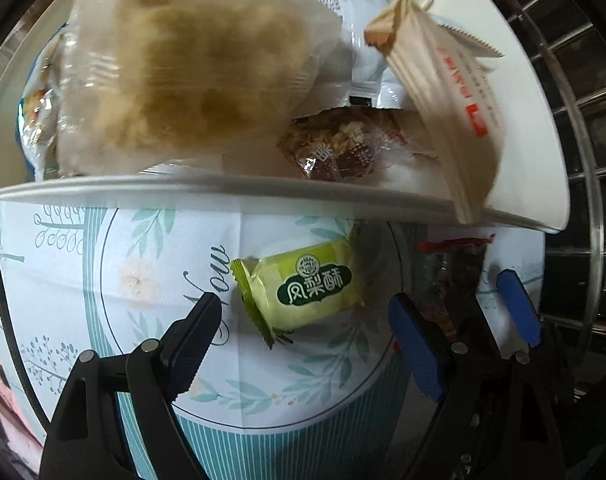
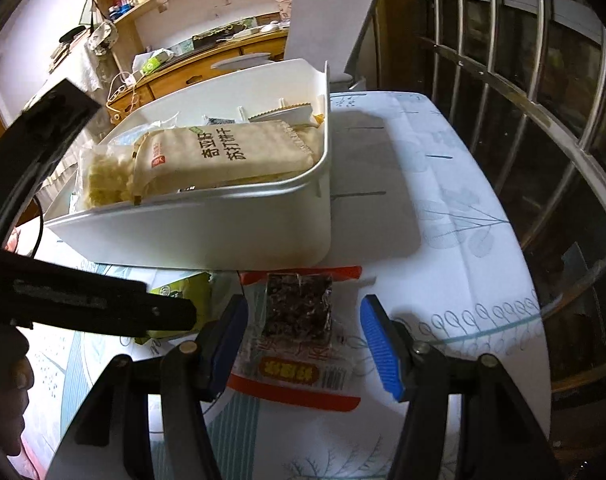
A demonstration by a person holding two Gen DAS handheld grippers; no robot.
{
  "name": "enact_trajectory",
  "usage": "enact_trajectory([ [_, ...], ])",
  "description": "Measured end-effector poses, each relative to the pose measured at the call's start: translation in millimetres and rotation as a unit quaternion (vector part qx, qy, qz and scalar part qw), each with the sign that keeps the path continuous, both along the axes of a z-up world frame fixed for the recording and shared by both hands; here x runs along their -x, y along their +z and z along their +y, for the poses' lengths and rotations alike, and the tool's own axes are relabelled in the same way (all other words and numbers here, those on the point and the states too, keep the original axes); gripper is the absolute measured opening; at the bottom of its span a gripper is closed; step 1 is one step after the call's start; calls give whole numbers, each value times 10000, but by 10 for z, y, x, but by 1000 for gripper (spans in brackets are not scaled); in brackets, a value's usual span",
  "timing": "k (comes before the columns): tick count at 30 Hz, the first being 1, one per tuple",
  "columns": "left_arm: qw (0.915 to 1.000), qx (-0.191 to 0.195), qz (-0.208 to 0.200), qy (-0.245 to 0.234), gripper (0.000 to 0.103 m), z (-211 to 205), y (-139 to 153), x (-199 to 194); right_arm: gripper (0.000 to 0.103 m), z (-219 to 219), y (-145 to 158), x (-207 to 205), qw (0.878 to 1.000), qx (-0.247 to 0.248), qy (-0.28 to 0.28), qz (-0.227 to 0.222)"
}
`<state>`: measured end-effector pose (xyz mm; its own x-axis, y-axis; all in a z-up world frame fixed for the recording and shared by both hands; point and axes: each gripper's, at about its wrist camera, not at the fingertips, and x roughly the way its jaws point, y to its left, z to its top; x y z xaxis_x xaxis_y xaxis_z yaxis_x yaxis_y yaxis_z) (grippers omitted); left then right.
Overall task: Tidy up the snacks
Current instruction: 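Move the right tool to the red-edged dried-fruit pack while the left tool reaches the green pack, then close the right tool on the dried-fruit pack while the left tool grasps the green pack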
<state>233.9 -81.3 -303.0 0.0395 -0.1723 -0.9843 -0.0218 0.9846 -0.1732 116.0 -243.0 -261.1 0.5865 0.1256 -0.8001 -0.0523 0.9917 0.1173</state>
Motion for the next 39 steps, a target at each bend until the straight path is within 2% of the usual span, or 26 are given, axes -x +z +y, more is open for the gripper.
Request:
enact_trajectory([
  [5,9994,-304,99,-102,75,-104,-89,-67,46,10,-93,-50,9998,-36,126,119],
  [8,9993,-331,121,-108,71,-172,-126,-92,46,44,-106,-52,9997,-8,231,117],
  [13,9983,-521,58,-257,62,-320,-146,-141,42,131,-150,-92,9987,332,365,98],
  [19,9989,-442,48,-176,54,-305,-150,-144,39,154,-158,-105,9976,426,534,73],
  [24,9990,-349,241,-129,53,-219,-179,-101,39,151,-145,-100,9974,453,546,158],
  [30,9984,-389,338,-243,53,-108,-57,29,39,91,-77,-66,9983,304,387,321],
  [36,9936,-491,731,-708,54,-29,171,213,39,23,122,27,9987,254,200,389],
  [39,9922,-299,814,-900,54,40,327,236,39,-53,248,53,9990,165,-5,423],
])
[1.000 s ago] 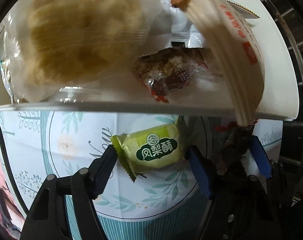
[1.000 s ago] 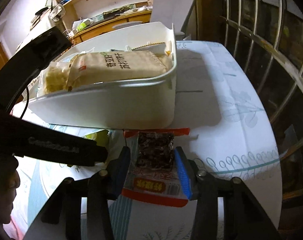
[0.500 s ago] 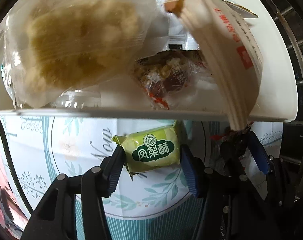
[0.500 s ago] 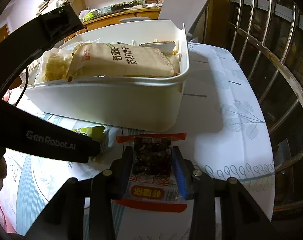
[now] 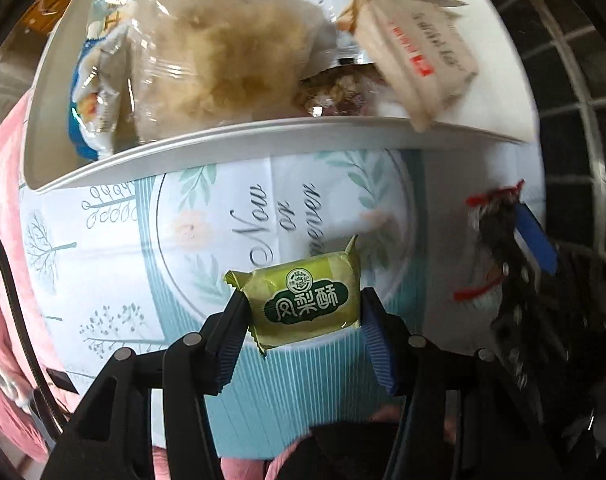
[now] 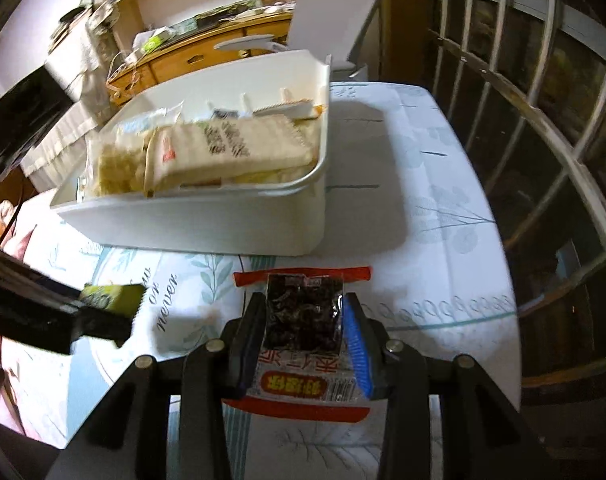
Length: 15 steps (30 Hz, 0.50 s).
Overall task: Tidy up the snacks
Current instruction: 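Close the right tool on the dried-fruit pack while the left tool grasps the green pack, then carry both packs over the tray and open both tools to release them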
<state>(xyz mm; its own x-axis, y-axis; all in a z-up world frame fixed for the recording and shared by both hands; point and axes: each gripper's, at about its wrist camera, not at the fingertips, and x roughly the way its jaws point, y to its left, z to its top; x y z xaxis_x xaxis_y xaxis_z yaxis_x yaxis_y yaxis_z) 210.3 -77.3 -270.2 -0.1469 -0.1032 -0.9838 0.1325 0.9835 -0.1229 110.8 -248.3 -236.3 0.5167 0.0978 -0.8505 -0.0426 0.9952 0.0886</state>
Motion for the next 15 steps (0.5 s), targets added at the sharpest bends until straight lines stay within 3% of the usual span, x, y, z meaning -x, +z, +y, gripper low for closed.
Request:
enact_trajectory([
  [6,9982,216,-27,-553,54,93,428,-58,39,-113,330,11,9992,59,-338,-183],
  [15,9926,486,-789,-789,55,306,1137,-356,39,-132,913,-270,9964,178,-297,-768],
])
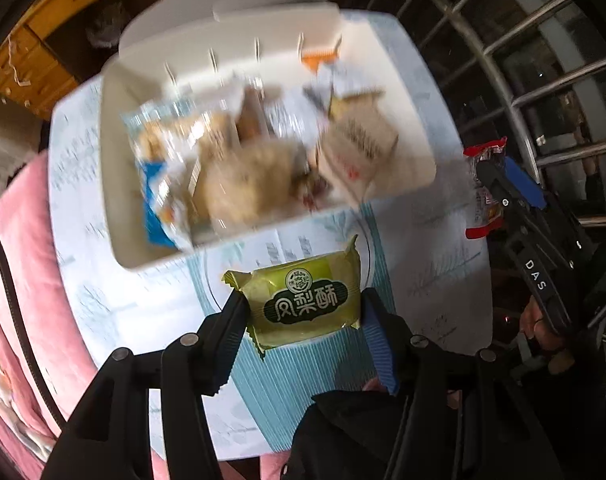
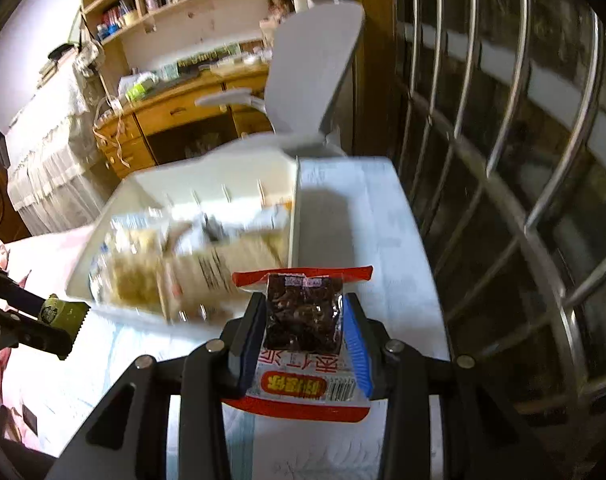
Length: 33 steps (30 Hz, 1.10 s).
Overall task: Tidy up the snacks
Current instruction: 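Carry both packs over the tray and open both tools to release them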
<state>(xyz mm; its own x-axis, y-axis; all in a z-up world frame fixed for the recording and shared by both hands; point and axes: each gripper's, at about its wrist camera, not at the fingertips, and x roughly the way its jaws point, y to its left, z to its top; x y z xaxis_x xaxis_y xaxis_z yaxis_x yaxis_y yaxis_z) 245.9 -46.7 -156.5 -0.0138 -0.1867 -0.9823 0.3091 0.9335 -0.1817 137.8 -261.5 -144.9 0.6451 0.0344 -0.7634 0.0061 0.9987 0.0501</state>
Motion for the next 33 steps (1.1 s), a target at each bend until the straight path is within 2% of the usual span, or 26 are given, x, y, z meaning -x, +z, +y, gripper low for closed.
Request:
enact_trajectory([
  [7,9968,-69,-728,309,55,191,396,-324,39,194,417,-298,9983,-50,239,-536],
  [9,9949,-51,-914,413,55,267,425,-384,39,283,493,-386,9972,-60,340,-667],
  [11,9917,-6,-1148,578,56,331,513,-489,39,377,534,-466,9967,-93,402,-701],
  [13,9876,119,-1348,800,59,385,575,-550,39,425,586,-547,9965,-357,374,-656],
  [14,9862,194,-1412,848,61,401,591,-563,39,443,601,-582,9961,-521,352,-623],
  [15,9851,241,-1454,880,74,412,601,-565,39,469,611,-623,9958,-632,334,-566],
  [16,9840,252,-1491,946,83,434,618,-558,40,489,612,-654,9961,-647,319,-516],
  [17,9835,231,-1510,974,84,443,627,-540,40,519,611,-679,9965,-640,311,-440],
  [20,9823,236,-1589,964,84,493,699,-438,41,614,646,-677,9963,-672,427,-337],
  [22,9813,244,-1639,976,84,539,752,-344,50,656,676,-639,9966,-661,387,-303],
  [25,9796,239,-1737,979,84,615,841,-146,52,699,716,-510,9971,-655,273,-277],
  [33,9735,376,-1993,1053,84,876,959,626,58,795,756,120,9973,-720,-59,-136],
])
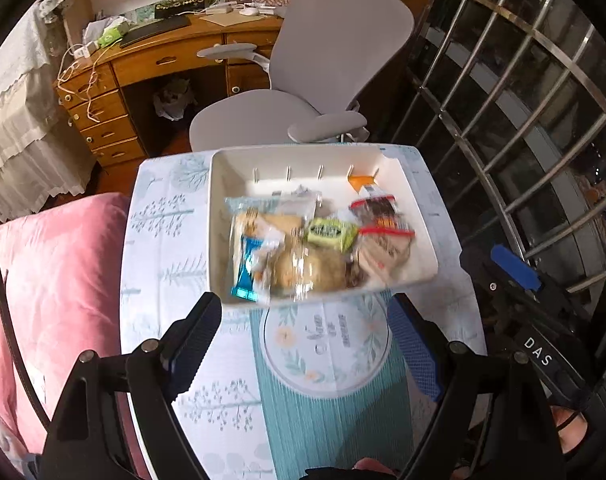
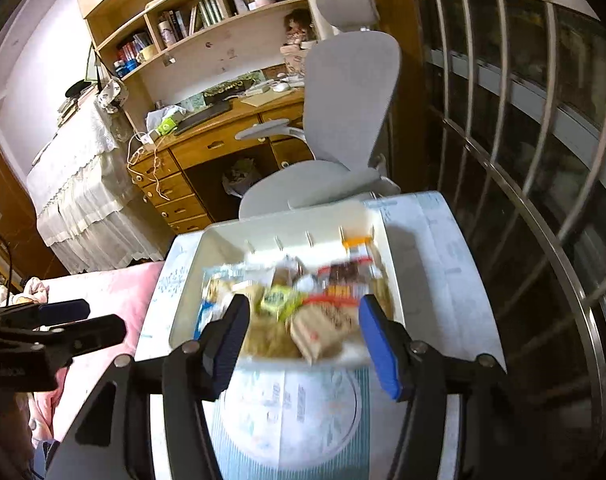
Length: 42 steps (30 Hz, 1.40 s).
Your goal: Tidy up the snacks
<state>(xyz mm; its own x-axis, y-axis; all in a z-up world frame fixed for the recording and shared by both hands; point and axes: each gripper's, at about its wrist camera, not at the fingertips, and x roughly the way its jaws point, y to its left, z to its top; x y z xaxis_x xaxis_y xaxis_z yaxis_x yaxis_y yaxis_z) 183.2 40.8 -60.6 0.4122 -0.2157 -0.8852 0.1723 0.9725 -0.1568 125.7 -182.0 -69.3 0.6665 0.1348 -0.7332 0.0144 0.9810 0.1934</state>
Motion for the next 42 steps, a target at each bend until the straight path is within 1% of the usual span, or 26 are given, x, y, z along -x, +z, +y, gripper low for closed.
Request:
enact_trajectory([
  [2,10000,-15,-3,46,85,77,-28,221,62,40,-43,231,9999,-51,-83,97],
  [3,10000,-18,4,63,86,111,-50,313,67,60,-82,359,9997,-88,-135,157],
  [4,10000,-17,25,87,87,153,-87,434,70,70,-118,451,9996,-117,-166,196],
  [5,9999,-21,56,116,87,185,-129,527,70,86,-171,575,9993,-165,-208,270],
  [8,9991,-153,286,282,87,276,-293,842,71,127,-350,927,9973,-296,-314,595],
  [10,9977,-253,526,357,87,307,-391,1026,76,140,-468,1145,9951,-355,-347,851],
  [12,9968,-276,635,403,87,340,-441,1182,79,142,-588,1384,9914,-449,-339,1183],
  [16,9960,-334,607,556,87,347,-484,1523,86,130,-709,1708,9858,-481,-269,1588],
  [19,9960,-400,536,594,87,272,-446,1730,88,72,-699,1908,9830,-460,-256,1757],
  [22,9966,-421,421,567,87,161,-311,1897,90,-15,-538,2088,9839,-350,-194,1740],
  [27,9980,-434,211,410,87,-93,-59,2073,98,-128,-49,2269,9885,-133,-94,1502],
  [29,9983,-417,53,403,87,-166,66,2136,99,-137,81,2307,9890,-60,-22,1477],
  [32,9983,-414,-77,397,87,-236,205,2192,99,-123,278,2346,9903,22,2,1386],
  [34,9977,-460,-203,457,87,-260,294,2246,99,-78,356,2381,9916,95,66,1291],
  [37,9967,-463,-354,570,87,-251,396,2309,99,-21,412,2417,9933,39,213,1139],
  [40,9947,-536,-518,706,87,-212,454,2347,99,28,458,2445,9955,118,185,923],
  [42,9939,-569,-543,779,87,-180,447,2339,99,57,480,2456,9974,163,151,692],
])
